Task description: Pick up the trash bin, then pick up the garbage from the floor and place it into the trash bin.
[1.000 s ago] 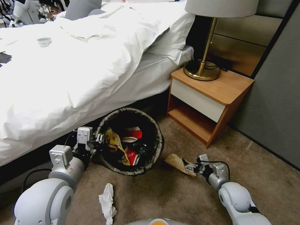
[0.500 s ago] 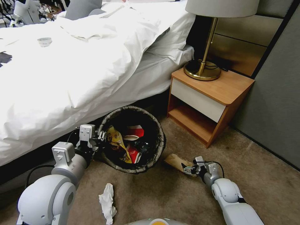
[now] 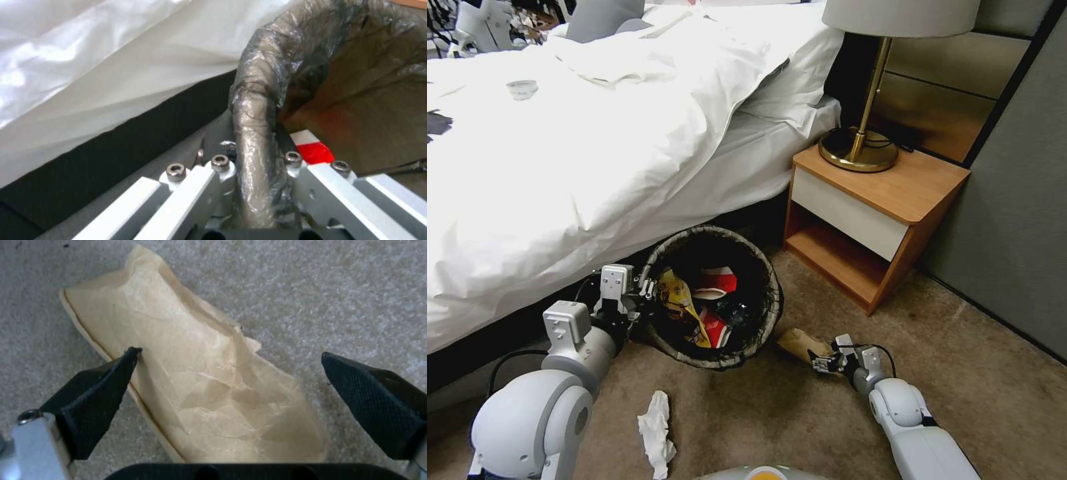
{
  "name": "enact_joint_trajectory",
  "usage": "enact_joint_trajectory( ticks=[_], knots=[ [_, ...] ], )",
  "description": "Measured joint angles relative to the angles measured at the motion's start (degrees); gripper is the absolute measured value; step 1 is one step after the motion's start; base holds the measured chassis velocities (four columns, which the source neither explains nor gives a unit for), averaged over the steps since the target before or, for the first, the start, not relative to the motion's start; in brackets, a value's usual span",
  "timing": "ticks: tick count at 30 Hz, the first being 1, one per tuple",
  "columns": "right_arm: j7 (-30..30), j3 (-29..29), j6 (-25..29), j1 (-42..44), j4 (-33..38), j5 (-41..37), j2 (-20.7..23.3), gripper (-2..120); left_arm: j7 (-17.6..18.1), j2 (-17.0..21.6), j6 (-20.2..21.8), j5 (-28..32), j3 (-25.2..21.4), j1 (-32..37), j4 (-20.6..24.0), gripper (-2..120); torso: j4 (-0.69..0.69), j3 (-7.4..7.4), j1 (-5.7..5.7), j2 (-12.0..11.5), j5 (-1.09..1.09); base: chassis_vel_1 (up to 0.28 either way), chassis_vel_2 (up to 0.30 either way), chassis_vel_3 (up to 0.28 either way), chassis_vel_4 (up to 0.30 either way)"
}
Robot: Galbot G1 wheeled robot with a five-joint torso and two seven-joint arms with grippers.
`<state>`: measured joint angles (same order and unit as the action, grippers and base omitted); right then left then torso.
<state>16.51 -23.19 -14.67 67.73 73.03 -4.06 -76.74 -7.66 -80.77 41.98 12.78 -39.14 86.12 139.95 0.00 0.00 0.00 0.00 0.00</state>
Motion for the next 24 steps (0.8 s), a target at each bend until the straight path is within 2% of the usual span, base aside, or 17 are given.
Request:
enact_joint_trajectory(
  ticks=[3,5,7,10,11,14,16,17,20,22,23,24],
  knots=[
    [0.1,-0.03,0.66,-0.13,-0.62,0.51,-0.23,99,0.02,-0.11,0.0,-0.16,0.12,0.0,0.0,3,0.0,0.0,0.0,0.0,0.0,0.0,0.0,0.0,0.0],
    [0.12,-0.04,1.28,-0.15,-1.18,1.01,-0.46,90,0.03,-0.21,0.0,-0.35,0.3,0.01,0.0,3,0.0,0.0,0.0,0.0,-0.01,0.0,0.0,0.0,0.0],
    [0.16,-0.05,1.48,-0.14,-1.3,1.17,-0.5,87,0.03,-0.24,0.0,-0.39,0.35,0.01,0.01,3,0.0,0.0,0.0,0.0,0.0,0.0,0.0,0.0,0.0],
    [0.35,-0.07,2.11,0.0,-1.4,1.51,-0.54,73,0.1,-0.32,0.01,-0.52,0.47,-0.01,0.04,3,0.0,0.0,0.0,0.0,0.0,0.0,0.0,0.0,0.0],
    [0.35,-0.07,2.11,0.0,-1.4,1.51,-0.54,73,0.1,-0.32,0.01,-0.52,0.47,-0.01,0.04,3,0.0,0.0,0.0,0.0,0.0,0.0,0.0,0.0,0.0],
    [0.36,-0.12,2.67,0.34,-1.2,1.6,-0.53,58,0.13,-0.48,0.02,-0.75,0.58,0.03,0.08,3,0.0,0.0,0.0,0.0,0.0,0.0,0.0,0.0,0.0],
    [0.36,-0.14,2.77,0.43,-1.11,1.61,-0.51,55,0.13,-0.49,0.01,-0.79,0.6,0.03,0.09,3,0.0,0.0,0.0,0.0,0.0,0.0,0.0,0.0,0.0],
    [0.36,-0.16,2.95,0.58,-0.92,1.61,-0.47,48,0.13,-0.5,0.02,-0.98,0.65,0.04,0.11,3,0.0,0.0,0.0,0.0,0.0,0.0,0.0,0.0,0.0],
    [0.38,-0.19,3.09,0.82,-0.66,1.62,-0.38,41,0.13,-0.5,0.01,-1.21,0.77,0.07,0.23,3,0.0,0.0,0.0,0.0,0.0,0.0,0.0,0.0,0.0],
    [0.39,-0.31,3.46,1.03,-0.56,1.62,-0.32,30,0.09,-0.49,0.02,-1.3,0.87,0.15,0.35,3,0.0,0.0,0.0,0.0,0.0,0.0,0.0,0.0,0.0],
    [0.39,-0.31,3.46,1.03,-0.56,1.62,-0.32,30,0.09,-0.49,0.02,-1.3,0.87,0.15,0.35,3,0.0,0.0,0.0,0.0,0.0,0.0,0.0,0.0,0.0],
    [0.38,-0.41,3.66,1.12,-0.58,1.62,-0.32,25,0.08,-0.5,0.01,-1.32,0.88,0.19,0.39,3,0.0,0.0,0.0,0.0,0.0,0.0,0.0,0.0,0.0]
  ],
)
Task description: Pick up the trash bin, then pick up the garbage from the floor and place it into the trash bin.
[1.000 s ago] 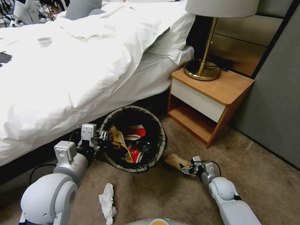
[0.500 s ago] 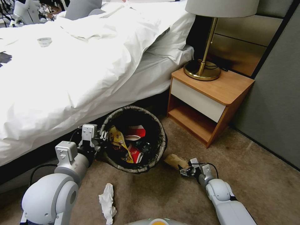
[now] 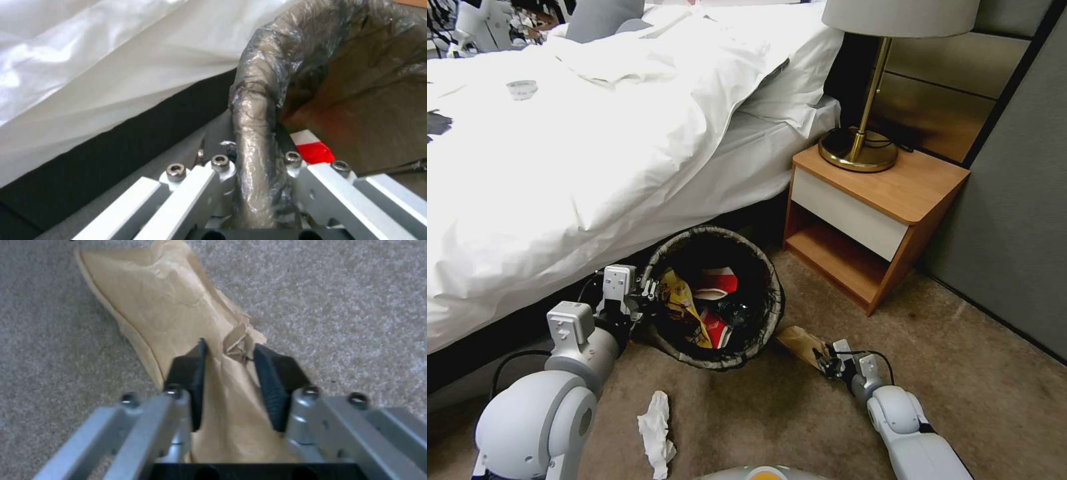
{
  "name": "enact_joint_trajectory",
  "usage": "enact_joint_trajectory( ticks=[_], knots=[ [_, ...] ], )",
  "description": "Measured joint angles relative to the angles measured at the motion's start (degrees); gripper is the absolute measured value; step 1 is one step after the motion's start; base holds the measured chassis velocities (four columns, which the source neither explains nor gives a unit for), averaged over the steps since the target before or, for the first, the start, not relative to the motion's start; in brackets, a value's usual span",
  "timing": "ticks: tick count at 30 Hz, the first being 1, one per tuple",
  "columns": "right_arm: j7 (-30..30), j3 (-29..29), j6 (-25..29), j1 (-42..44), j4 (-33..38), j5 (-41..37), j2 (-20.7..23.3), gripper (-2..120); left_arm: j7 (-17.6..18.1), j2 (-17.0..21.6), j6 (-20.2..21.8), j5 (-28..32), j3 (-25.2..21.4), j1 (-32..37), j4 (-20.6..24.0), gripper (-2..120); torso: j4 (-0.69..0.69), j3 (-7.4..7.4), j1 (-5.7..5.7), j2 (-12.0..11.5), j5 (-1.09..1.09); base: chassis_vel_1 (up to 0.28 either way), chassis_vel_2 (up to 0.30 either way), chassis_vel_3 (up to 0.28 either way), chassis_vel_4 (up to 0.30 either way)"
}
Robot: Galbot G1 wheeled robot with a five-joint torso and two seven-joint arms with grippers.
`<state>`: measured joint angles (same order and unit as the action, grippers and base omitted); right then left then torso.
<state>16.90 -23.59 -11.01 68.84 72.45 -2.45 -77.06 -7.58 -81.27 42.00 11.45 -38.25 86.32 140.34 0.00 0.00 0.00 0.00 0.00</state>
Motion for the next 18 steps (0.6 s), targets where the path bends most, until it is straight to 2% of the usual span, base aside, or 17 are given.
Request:
enact_joint_trajectory(
  ticks=[2,3,5,7,18],
  knots=[
    [0.0,-0.19,0.24,0.26,0.0,0.0,0.04,16,-0.01,0.0,0.0,-0.18,0.13,0.07,0.07,3,-0.01,0.0,0.0,0.0,0.0,0.0,0.0,0.0,0.0],
    [0.0,-0.19,0.24,0.26,0.0,0.0,0.04,16,-0.01,0.0,0.0,-0.18,0.13,0.07,0.07,3,-0.01,0.0,0.0,0.0,0.0,0.0,0.0,0.0,0.0],
    [0.0,-0.36,0.54,0.49,0.0,0.0,0.06,5,-0.04,0.0,0.0,-0.32,0.37,0.09,0.13,3,0.0,0.0,0.0,0.0,0.0,0.0,0.0,0.0,0.0],
    [-0.02,-0.42,0.68,0.58,0.0,0.0,0.06,1,-0.05,0.0,0.0,-0.35,0.46,0.08,0.14,3,0.0,0.0,0.0,0.0,0.0,0.0,0.0,0.0,0.0],
    [-0.42,-0.85,1.34,0.54,-0.55,-0.02,-0.05,0,-0.06,0.09,0.08,-0.43,0.63,0.04,0.47,3,-0.01,0.0,0.0,0.0,0.0,0.0,0.0,0.0,0.0]
  ],
)
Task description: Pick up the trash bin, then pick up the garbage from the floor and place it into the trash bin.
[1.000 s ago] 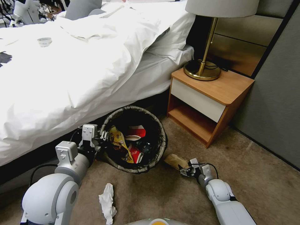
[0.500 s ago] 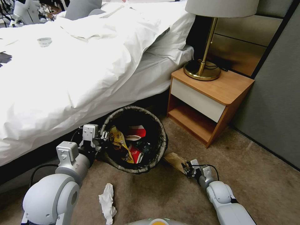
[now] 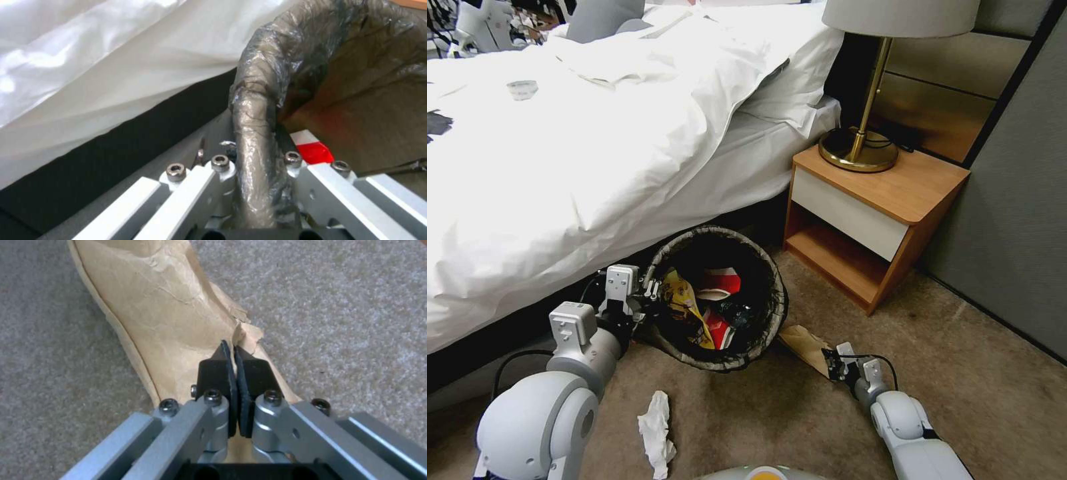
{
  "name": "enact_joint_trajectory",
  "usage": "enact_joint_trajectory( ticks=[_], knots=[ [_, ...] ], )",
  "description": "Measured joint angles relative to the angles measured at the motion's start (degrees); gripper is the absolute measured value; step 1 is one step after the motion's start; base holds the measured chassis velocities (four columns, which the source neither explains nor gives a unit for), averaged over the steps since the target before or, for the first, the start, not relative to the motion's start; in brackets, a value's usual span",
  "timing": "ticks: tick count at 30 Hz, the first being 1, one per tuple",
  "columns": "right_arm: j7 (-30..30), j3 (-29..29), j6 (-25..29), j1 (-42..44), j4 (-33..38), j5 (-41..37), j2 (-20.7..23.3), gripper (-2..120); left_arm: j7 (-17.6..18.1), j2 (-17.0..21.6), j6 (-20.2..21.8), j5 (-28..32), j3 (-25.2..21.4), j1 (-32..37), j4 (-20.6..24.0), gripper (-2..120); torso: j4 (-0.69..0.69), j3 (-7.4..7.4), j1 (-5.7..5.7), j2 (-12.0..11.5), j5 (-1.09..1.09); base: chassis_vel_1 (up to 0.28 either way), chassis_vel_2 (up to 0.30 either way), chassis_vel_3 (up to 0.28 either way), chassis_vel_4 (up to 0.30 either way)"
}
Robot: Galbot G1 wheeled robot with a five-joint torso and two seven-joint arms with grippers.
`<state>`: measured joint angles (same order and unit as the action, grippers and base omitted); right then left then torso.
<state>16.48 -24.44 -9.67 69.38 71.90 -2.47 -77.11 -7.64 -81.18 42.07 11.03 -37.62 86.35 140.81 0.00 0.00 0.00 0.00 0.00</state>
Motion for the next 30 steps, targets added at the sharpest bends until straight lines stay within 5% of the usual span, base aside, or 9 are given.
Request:
enact_joint_trajectory(
  ticks=[10,11,14,30],
  knots=[
    [-2.05,-2.08,0.1,2.71,7.62,-2.93,0.84,0,0.0,0.12,0.04,0.03,0.13,-0.14,0.0,3,0.0,0.0,0.0,0.0,0.0,0.0,0.0,0.0,0.0],
    [-2.83,-3.8,-0.9,6.09,16.46,-6.07,2.27,0,0.0,0.21,0.06,0.16,-0.06,-0.24,-0.2,3,0.02,0.0,0.0,0.0,0.0,0.0,0.0,0.0,0.0],
    [-4.6,-5.51,-1.39,8.61,24.12,-8.87,2.94,0,0.0,0.25,0.06,0.38,-0.09,-0.36,-0.38,3,0.0,0.0,0.0,0.0,0.01,0.0,0.0,0.0,0.0],
    [-10.28,-10.29,-5.62,13.42,53.35,-16.23,4.8,0,0.02,0.37,0.07,0.53,0.11,-0.57,-1.13,3,0.0,0.0,0.0,0.0,0.01,0.0,0.0,0.0,0.0]
  ],
)
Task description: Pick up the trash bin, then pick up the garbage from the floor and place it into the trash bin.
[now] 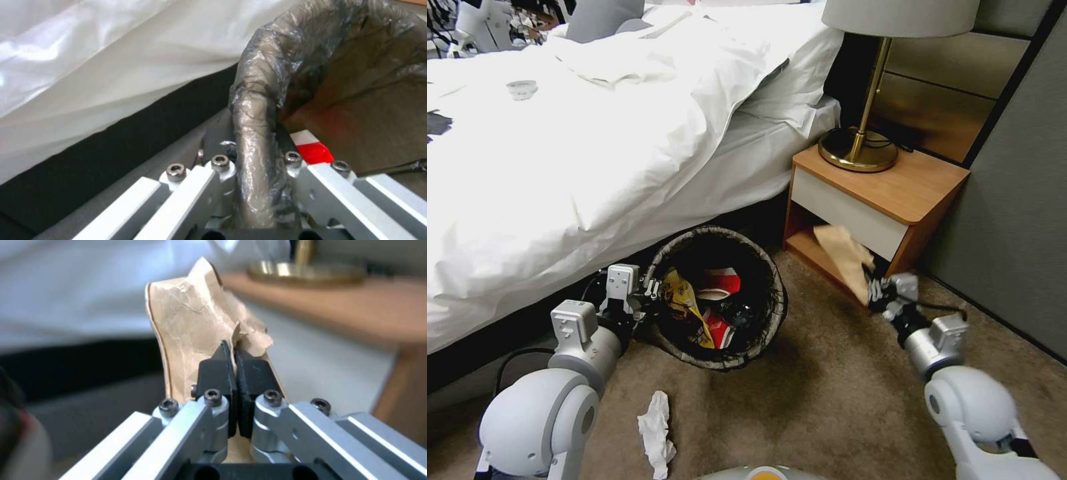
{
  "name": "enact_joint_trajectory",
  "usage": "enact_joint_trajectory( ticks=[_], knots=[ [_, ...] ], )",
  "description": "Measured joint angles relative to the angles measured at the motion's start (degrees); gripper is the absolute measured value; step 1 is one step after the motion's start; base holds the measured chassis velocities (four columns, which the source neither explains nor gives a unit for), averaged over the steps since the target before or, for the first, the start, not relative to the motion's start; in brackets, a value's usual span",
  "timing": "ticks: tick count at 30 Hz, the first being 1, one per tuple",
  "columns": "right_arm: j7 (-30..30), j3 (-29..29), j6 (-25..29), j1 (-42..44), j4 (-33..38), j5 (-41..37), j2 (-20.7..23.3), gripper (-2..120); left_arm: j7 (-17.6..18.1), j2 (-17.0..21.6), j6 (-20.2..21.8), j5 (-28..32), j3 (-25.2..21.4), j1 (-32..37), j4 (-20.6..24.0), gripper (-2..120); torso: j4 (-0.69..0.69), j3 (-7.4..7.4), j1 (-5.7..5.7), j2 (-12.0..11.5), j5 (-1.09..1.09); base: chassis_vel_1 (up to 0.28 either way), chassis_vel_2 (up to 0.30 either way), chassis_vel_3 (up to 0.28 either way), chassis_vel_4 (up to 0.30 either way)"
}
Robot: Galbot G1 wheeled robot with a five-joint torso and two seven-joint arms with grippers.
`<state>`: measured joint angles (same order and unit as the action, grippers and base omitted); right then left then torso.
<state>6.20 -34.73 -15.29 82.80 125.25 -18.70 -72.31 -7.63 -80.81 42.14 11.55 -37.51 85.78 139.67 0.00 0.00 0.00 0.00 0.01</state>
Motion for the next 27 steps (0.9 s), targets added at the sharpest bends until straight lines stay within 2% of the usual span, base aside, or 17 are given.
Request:
enact_joint_trajectory(
  ticks=[5,10,12,17,27],
  knots=[
    [-1.49,2.73,-3.11,-1.4,6.84,-1.84,0.69,0,0.0,-0.07,-0.01,-0.04,0.33,-0.1,-0.34,3,-0.01,0.0,0.0,0.0,-0.02,0.0,0.0,0.0,0.0],
    [-1.39,5.26,-5.44,-2.56,9.83,-2.69,0.87,0,0.0,-0.08,-0.06,-0.24,0.79,-0.31,-0.82,3,-0.01,0.0,0.0,0.0,-0.01,0.0,0.0,0.0,0.0],
    [1.88,6.82,-6.4,-2.96,10.98,-2.5,0.91,0,0.0,-0.24,-0.09,-0.42,1.27,-0.46,-1.16,3,-0.01,0.0,0.0,0.0,-0.01,0.0,0.0,0.0,0.0],
    [3.56,9.36,-7.07,-3.04,11.43,-1.86,1.34,0,0.0,-0.33,-0.1,-0.48,1.64,-0.77,-1.33,3,0.0,0.0,0.0,0.0,-0.01,0.0,0.0,0.0,0.0],
    [3.84,20.83,-7.49,-4.18,8.64,2.36,1.68,0,0.0,-0.77,-0.11,-1.34,2.43,-0.85,-1.75,3,-0.01,0.0,0.0,0.0,-0.01,0.0,0.0,0.0,0.0]
  ],
)
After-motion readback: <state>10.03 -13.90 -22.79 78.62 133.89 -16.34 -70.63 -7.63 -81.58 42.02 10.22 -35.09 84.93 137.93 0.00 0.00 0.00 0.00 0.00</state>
